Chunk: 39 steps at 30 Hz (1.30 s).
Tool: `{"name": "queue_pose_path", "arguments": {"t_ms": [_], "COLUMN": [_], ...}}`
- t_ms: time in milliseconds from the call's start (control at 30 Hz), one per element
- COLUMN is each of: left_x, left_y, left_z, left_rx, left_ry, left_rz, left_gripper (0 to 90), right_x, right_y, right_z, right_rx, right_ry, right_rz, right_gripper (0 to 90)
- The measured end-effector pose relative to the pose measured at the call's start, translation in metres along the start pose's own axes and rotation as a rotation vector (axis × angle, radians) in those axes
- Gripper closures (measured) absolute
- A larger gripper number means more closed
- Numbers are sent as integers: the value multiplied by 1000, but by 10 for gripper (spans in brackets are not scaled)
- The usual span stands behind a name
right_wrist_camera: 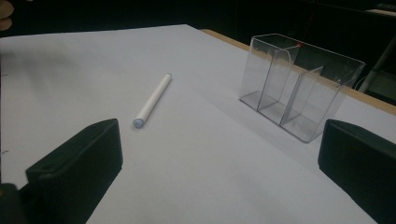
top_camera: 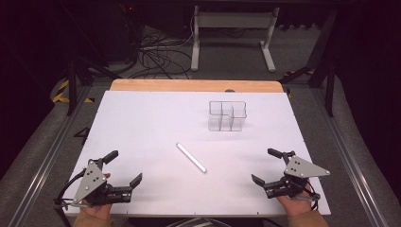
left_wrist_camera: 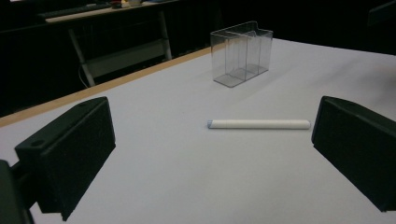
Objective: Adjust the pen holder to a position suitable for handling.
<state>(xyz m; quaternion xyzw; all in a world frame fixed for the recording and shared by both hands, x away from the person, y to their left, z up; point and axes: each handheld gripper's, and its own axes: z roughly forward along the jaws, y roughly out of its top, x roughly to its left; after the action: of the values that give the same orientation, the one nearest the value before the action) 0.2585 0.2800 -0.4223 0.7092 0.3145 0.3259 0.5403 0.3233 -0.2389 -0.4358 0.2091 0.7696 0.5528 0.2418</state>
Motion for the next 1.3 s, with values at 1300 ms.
{"name": "queue_pose_path", "arguments": {"t_ms": [1300], "left_x": [-3], "left_y": [-1], "left_z": [1], "left_rx": [10], "left_ry": [19], "left_rz": [9], "left_gripper": [5], "right_x": [-31], "right_y": [57], "right_z": [26], "right_rx": [94], "right_ry": [31], "right_rz": [28], "right_gripper": [18]}}
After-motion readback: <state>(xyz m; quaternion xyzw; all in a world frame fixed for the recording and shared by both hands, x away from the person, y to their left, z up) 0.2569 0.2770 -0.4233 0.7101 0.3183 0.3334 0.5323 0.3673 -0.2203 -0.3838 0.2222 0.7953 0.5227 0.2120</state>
